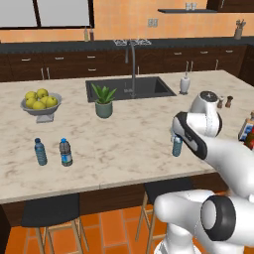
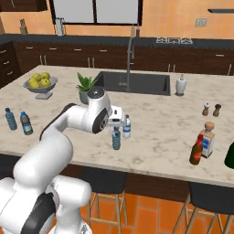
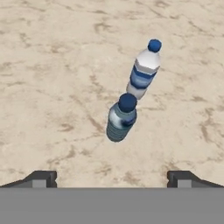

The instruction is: Move the plastic bottles in the middle to the plastics group, and the glass bottles in the middle to the glass group.

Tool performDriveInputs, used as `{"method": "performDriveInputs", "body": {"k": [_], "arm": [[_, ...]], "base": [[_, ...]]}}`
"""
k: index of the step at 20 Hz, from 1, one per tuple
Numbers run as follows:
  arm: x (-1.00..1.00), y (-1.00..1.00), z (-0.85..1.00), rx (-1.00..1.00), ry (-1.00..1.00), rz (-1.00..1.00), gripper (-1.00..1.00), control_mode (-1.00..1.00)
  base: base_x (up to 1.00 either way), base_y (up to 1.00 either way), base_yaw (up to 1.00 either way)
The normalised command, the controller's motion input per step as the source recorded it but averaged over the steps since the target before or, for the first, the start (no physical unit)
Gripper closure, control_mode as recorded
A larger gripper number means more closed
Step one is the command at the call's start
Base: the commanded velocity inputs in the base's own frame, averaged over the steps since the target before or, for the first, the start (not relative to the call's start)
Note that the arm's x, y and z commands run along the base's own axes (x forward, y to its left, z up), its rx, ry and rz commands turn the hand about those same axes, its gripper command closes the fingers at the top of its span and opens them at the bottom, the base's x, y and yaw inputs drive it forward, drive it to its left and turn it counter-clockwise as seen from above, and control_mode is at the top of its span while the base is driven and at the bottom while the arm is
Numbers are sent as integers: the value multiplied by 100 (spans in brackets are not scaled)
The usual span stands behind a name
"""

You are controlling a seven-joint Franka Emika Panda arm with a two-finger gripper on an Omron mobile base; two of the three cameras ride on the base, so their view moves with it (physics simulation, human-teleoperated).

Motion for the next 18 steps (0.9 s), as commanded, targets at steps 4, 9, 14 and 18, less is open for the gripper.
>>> {"method": "performDriveInputs", "body": {"k": [4,9,14,18], "arm": [[48,-5,-15,3,11,-1,-100,-100],[41,-4,-35,1,2,0,-100,-100],[9,0,-42,0,0,0,-100,-100],[3,0,-37,0,-2,0,-100,-100]], "base": [[0,0,0],[0,0,0],[0,0,0],[0,0,0]]}}
